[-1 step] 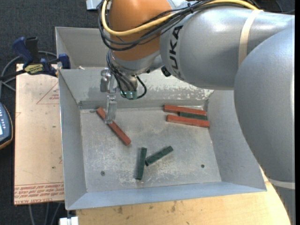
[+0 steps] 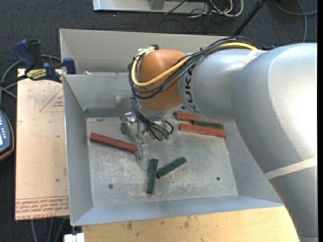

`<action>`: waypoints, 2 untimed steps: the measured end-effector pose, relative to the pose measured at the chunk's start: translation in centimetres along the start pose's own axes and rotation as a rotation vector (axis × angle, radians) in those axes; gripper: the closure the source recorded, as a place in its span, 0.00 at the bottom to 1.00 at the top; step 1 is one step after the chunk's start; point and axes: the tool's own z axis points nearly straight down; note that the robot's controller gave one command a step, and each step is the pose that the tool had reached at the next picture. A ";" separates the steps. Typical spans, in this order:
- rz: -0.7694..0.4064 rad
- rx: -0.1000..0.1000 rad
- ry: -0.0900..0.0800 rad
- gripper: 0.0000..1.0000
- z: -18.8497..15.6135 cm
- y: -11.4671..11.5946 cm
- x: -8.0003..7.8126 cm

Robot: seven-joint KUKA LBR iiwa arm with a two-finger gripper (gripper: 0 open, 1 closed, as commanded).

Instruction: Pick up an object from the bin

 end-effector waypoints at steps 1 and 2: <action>0.000 0.002 -0.014 1.00 -0.8 0.0 -0.5; -0.001 0.000 -0.013 0.00 -0.5 0.1 -0.3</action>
Offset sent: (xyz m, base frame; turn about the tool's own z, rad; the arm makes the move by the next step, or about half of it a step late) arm 0.0000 0.0000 0.0000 0.0000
